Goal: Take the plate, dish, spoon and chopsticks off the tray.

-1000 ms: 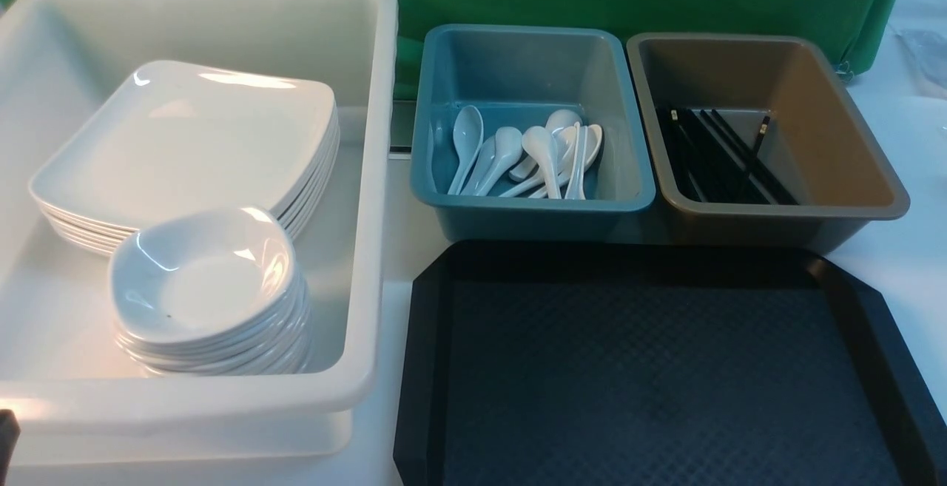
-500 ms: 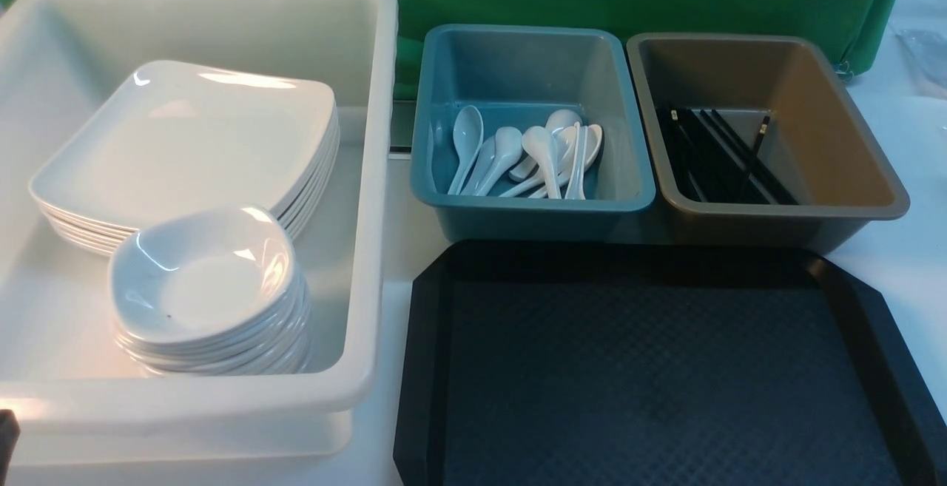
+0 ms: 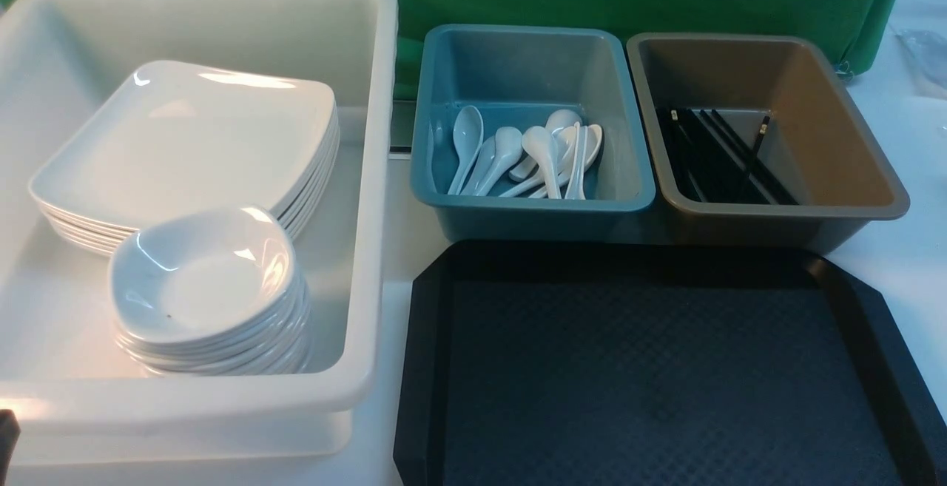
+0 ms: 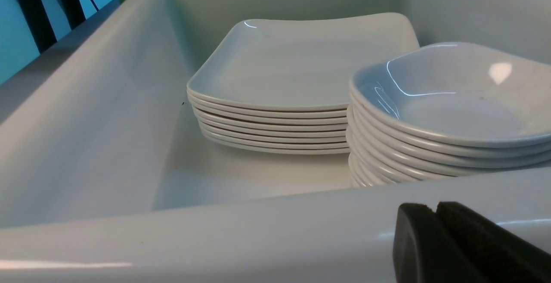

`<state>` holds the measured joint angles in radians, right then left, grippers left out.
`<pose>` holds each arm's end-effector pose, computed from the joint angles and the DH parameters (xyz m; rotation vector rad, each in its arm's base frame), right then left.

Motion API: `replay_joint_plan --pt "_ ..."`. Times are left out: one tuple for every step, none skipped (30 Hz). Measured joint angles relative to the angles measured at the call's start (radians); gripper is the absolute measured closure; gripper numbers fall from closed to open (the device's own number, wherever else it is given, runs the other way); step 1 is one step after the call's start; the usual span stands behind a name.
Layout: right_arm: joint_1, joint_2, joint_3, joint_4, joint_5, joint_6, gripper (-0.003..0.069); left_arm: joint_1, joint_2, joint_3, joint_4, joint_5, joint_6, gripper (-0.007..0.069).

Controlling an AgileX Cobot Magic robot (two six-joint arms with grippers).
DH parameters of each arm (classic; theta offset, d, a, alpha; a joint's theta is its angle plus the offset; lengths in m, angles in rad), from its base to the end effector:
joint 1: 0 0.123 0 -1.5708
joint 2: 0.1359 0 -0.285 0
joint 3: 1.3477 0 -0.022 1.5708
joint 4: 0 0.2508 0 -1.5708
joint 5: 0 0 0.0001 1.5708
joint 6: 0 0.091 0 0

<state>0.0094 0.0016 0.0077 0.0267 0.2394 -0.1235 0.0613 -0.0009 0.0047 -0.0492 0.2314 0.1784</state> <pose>0.0558 0.0011 0.1888 -0.0973 1.7298 -0.0594 0.0556 0.0024 0.1907 0.0679 1.7190 0.1324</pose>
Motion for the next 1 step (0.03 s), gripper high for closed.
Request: replay_joint_plan --pt "0.0 0.0 0.0 0.0 0.0 0.0 0.0421 0.0 0.0 0.0 0.0 0.0 0.0 0.0608"
